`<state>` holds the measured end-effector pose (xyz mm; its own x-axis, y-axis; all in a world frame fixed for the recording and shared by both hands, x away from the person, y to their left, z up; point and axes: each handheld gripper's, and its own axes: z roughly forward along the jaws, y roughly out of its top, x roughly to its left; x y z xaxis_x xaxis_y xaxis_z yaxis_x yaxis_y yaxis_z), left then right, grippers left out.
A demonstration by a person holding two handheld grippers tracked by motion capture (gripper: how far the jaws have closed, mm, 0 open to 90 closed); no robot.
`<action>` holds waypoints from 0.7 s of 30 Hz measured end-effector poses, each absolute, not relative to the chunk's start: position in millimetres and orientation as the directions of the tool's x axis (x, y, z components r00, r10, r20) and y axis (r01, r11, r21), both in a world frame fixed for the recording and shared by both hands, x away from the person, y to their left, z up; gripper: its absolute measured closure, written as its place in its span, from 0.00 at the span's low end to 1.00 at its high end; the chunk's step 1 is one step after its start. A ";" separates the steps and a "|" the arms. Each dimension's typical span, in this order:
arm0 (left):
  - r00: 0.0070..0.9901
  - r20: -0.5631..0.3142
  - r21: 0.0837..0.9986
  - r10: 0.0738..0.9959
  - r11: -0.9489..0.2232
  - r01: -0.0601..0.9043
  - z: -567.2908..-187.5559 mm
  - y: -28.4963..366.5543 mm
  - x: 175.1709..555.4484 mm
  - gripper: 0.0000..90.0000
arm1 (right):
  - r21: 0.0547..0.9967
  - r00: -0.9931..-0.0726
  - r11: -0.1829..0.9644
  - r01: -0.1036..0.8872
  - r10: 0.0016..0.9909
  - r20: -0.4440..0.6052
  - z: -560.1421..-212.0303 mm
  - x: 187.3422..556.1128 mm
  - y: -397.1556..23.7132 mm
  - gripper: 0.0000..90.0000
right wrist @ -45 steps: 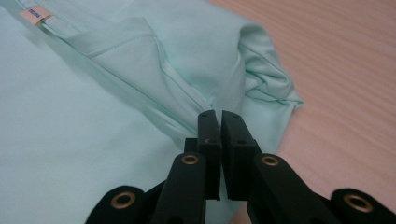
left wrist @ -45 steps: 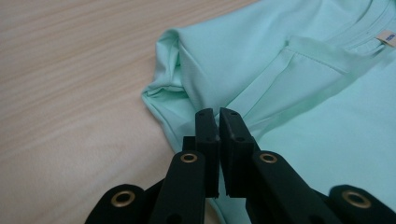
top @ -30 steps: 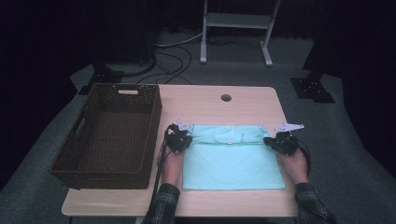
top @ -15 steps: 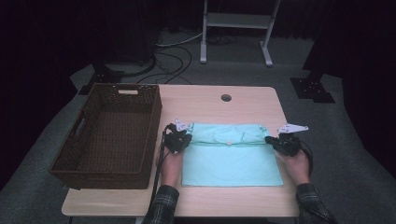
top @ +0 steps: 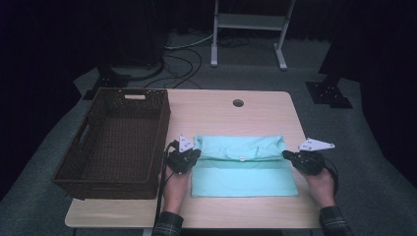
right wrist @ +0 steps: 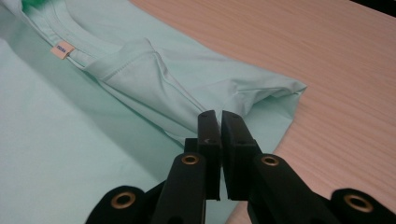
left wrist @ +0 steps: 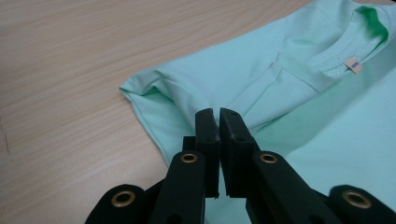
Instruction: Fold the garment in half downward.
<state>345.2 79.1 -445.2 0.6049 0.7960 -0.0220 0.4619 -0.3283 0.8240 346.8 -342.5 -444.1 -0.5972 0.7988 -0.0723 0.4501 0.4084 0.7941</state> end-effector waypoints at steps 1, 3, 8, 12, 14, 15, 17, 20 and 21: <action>0.607 -0.024 0.826 0.794 -0.326 0.459 -444.8 80.0 341.7 0.97 | 0.795 -0.600 0.410 0.447 0.797 -0.073 -443.0 343.7 -343.1 0.97; 0.611 -0.028 0.831 0.791 -0.321 0.454 -444.2 81.2 334.5 0.97 | 0.796 -0.603 0.414 0.441 0.794 -0.078 -441.6 336.9 -344.3 0.97; 0.622 -0.031 0.838 0.783 -0.319 0.442 -443.6 82.0 315.7 0.97 | 0.793 -0.613 0.430 0.431 0.785 -0.093 -439.2 318.0 -344.7 0.97; 0.632 -0.035 0.842 0.774 -0.318 0.436 -444.2 81.0 299.7 0.97 | 0.787 -0.619 0.448 0.424 0.778 -0.109 -439.1 304.9 -346.3 0.97; 0.636 -0.028 0.838 0.771 -0.329 0.436 -444.4 80.2 292.2 0.97 | 0.781 -0.624 0.453 0.431 0.774 -0.105 -440.4 299.9 -347.7 0.97; 0.639 -0.029 0.836 0.769 -0.332 0.437 -444.9 79.8 288.7 0.97 | 0.776 -0.626 0.457 0.436 0.773 -0.104 -441.6 297.2 -347.8 0.97; 0.644 -0.024 0.828 0.765 -0.346 0.442 -447.3 77.9 282.2 0.97 | 0.762 -0.633 0.476 0.439 0.766 -0.113 -444.4 292.7 -347.8 0.97; 0.651 -0.019 0.811 0.759 -0.369 0.454 -455.5 76.2 275.0 0.97 | 0.748 -0.643 0.488 0.449 0.758 -0.109 -449.2 287.9 -348.9 0.97; 0.652 -0.026 0.804 0.757 -0.372 0.463 -459.0 76.0 273.6 0.97 | 0.744 -0.646 0.489 0.455 0.757 -0.102 -450.8 287.1 -349.8 0.97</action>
